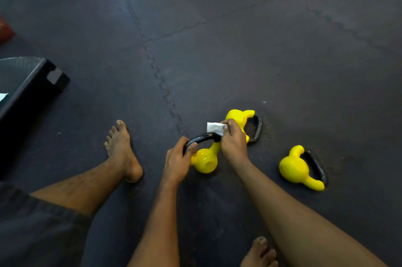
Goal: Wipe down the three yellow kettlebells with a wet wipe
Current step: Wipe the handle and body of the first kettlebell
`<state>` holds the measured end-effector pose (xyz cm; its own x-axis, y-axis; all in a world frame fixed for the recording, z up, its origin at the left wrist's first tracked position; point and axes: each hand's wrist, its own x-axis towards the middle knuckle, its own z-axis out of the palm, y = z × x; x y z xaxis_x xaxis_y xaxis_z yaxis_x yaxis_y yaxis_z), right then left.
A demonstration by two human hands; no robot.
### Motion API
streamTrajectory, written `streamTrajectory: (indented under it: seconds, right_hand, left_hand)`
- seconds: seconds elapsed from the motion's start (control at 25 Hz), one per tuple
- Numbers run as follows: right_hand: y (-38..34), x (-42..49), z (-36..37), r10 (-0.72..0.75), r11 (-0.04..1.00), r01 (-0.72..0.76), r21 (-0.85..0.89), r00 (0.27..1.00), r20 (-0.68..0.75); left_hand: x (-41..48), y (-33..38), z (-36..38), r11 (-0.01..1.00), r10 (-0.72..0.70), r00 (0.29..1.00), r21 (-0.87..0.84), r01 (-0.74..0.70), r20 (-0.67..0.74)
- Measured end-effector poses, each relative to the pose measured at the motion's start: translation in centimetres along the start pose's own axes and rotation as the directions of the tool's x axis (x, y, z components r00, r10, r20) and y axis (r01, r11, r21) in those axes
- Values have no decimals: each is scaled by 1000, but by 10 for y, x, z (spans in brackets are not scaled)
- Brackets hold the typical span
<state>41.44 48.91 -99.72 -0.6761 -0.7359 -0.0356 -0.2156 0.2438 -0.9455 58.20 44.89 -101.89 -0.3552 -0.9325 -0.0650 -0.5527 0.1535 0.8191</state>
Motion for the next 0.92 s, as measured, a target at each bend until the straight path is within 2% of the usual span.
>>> streamTrajectory:
  seconds: [0.16,0.36,0.48,0.6,0.68,0.8,0.92]
  right_hand:
    - [-16,16,58,33,999,-33,-3,999,41]
    - [-10,27,79,115,992,-113,-52,992,44]
    - [-10,14,81,100,994,-97,-55,993,56]
    - [-8,-1,73,47,996,-47,-72,999,-1]
    - [-6,-9,60,65,994,-68,-88,997,-39]
    - [-1,-20,33,87,990,-86,-115,996,-2]
    - [3,-30,0,95,994,-94,-47,995,11]
  left_hand:
    - [39,-20,-42,992,-125,992,-12,125,-11]
    - [63,-36,-44,979,-202,978,-33,201,-42]
    - [74,-40,-43,980,-165,982,97,173,-87]
    - [83,-44,-44,963,-129,989,230,142,-72]
    - [83,-45,-44,936,-181,983,302,181,-27]
    - [77,-45,-42,875,-317,948,395,279,34]
    - [63,-38,-37,828,-396,918,423,369,-26]
